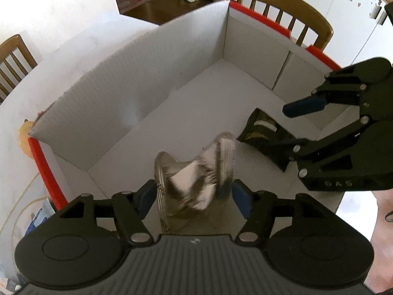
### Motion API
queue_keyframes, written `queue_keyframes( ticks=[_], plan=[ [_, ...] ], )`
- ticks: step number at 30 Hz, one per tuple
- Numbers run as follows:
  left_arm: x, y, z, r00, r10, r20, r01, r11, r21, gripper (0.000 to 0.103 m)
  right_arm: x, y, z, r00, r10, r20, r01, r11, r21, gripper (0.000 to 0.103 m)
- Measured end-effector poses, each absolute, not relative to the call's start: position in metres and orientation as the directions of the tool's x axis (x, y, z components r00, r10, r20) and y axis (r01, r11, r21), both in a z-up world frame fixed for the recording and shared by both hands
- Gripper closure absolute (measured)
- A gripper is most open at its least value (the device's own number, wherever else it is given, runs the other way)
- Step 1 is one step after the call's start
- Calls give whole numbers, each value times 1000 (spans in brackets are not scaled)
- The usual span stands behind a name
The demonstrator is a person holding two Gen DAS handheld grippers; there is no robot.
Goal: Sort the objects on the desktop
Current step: 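Lower and open the left tool while the right tool releases the black packet into the box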
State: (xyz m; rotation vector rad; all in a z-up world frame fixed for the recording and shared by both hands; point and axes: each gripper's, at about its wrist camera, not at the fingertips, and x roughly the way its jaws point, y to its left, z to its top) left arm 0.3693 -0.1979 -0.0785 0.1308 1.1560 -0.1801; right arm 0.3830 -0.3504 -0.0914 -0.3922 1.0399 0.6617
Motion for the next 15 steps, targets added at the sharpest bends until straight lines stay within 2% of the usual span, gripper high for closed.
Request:
queue_keyframes(
  ticks=[3, 7, 15],
  plan=[
    [367, -197, -72, 410, -78, -909, 201, 980, 7, 33, 381, -351, -87, 351, 318, -881, -666, 746, 4, 49],
    [362, -194, -63, 435, -83, -896, 186, 983, -1, 31, 377, -352, -77, 375, 337, -864, -667, 745, 1, 40],
    [348, -185, -42, 495, -98, -863, 145, 989, -30, 31, 370, -353, -56, 411, 370, -833, -668, 744, 1, 37]
  ],
)
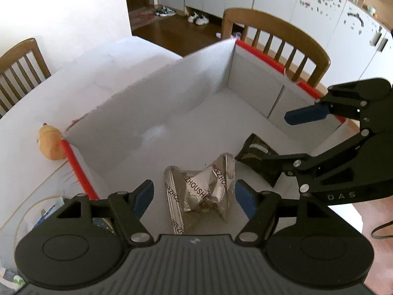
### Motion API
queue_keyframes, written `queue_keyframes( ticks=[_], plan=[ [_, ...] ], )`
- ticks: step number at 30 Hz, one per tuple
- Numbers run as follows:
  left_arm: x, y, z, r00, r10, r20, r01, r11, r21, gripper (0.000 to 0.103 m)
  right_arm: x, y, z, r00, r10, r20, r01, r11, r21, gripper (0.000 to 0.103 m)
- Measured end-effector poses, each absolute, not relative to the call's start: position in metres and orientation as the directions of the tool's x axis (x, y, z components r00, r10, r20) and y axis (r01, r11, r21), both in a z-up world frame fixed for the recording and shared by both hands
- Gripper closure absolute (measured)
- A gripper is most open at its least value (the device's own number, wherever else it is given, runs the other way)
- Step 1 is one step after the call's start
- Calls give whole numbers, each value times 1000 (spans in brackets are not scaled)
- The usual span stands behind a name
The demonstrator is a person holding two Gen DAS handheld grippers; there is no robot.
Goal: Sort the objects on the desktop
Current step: 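Lower and open the left tool while the right tool releases the black packet into the box, then withdraw both open tools from the box back over the table pile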
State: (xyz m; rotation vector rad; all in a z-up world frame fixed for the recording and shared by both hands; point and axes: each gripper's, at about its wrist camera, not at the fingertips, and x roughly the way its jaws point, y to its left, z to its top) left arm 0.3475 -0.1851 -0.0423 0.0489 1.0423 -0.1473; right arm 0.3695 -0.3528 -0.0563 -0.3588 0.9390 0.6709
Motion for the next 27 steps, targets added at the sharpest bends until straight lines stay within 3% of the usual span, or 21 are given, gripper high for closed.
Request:
queue_keyframes(
  ticks=[17, 27],
  plan=[
    [288, -152, 6, 626, -145, -766, 105, 989, -101, 30, 326, -343, -6, 472, 436, -766, -640, 767, 43, 30],
    [233, -110, 26, 684, -145, -715, 97, 989, -108, 23, 285, -309, 11, 499, 459, -735, -614, 786, 73, 24]
  ],
)
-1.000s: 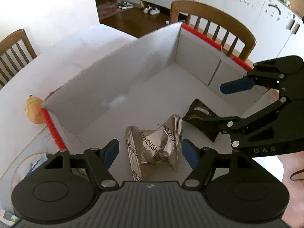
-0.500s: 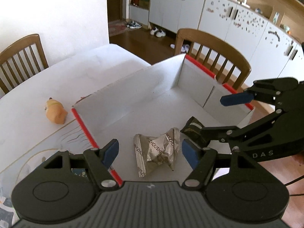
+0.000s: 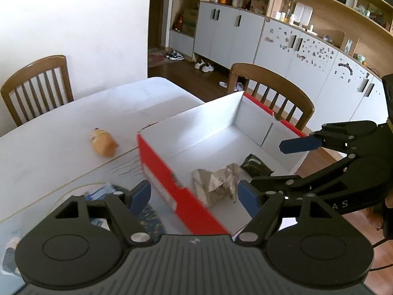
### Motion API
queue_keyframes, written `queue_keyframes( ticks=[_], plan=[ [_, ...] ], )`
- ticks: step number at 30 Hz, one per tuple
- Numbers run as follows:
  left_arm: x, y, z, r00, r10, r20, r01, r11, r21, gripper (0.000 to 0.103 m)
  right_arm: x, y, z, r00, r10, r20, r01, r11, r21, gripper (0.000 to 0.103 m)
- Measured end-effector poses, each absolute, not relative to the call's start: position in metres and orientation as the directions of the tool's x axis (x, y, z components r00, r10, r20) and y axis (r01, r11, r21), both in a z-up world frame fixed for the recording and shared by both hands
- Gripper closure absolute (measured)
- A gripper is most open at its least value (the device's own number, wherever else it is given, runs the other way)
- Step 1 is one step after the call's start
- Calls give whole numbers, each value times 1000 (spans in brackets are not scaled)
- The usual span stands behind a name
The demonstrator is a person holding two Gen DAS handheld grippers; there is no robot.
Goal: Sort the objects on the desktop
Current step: 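Withdraw both open tools from the box back over the table pile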
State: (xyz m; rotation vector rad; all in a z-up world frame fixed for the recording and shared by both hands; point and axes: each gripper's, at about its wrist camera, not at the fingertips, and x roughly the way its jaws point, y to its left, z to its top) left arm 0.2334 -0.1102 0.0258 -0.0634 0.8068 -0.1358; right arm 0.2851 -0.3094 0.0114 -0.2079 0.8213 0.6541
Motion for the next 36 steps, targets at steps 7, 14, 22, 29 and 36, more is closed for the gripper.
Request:
queue_keyframes(
  ticks=[7, 14, 22, 29, 36],
  plan=[
    [198, -75, 26, 694, -140, -706, 91, 990, -107, 22, 255, -273, 11, 498, 461, -734, -608, 790, 83, 23],
    [166, -38, 20, 697, -134, -705, 77, 991, -111, 21, 232, -236, 6, 492, 462, -738, -603, 792, 93, 22],
    [133, 3, 14, 719, -92, -689, 38, 995, -93, 20, 210, -196, -6, 481, 451, -751, -603, 793, 90, 22],
    [114, 35, 5, 721, -78, -689, -2, 993, -115, 19, 197, -172, -11, 485, 460, -744, -605, 791, 94, 20],
    [101, 57, -6, 725, -65, -685, -27, 992, -123, 8, 188, -154, -19, 489, 477, -730, -612, 784, 103, 14]
  ],
)
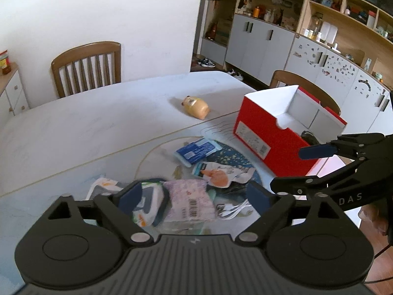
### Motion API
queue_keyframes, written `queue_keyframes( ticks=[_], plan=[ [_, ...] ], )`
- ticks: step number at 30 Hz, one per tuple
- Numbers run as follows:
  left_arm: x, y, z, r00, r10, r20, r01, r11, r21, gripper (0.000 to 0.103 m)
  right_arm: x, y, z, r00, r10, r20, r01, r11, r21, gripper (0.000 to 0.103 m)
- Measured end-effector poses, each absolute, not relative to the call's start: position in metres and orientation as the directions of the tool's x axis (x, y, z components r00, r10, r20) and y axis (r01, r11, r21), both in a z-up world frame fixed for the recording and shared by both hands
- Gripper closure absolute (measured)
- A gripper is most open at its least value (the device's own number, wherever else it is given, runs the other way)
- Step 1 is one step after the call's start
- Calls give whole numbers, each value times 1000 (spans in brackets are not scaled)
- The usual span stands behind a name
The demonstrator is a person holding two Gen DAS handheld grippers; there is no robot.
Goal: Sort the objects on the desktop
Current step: 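Withdraw both open tools from the box back over the table pile, then grasp the white-and-grey bag with the left tool while the right tool grasps the white sausage packet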
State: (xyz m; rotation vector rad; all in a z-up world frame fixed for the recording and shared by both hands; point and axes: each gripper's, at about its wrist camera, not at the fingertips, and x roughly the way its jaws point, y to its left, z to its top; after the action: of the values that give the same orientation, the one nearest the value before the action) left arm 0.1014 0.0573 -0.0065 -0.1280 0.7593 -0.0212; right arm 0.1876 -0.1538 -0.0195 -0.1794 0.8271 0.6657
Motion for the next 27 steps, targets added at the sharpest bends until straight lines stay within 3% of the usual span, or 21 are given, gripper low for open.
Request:
queue_keyframes(
  ticks=[7, 27],
  plan=[
    [91, 77, -27, 713, -62, -698, -55, 988, -144, 0, 184, -137, -32, 486, 473, -735, -614, 783, 98, 12],
    [115, 131, -64, 695, 14, -719, -103, 991, -80, 0, 211, -115, -63, 499, 411, -763, -578, 814, 60, 11]
  ],
)
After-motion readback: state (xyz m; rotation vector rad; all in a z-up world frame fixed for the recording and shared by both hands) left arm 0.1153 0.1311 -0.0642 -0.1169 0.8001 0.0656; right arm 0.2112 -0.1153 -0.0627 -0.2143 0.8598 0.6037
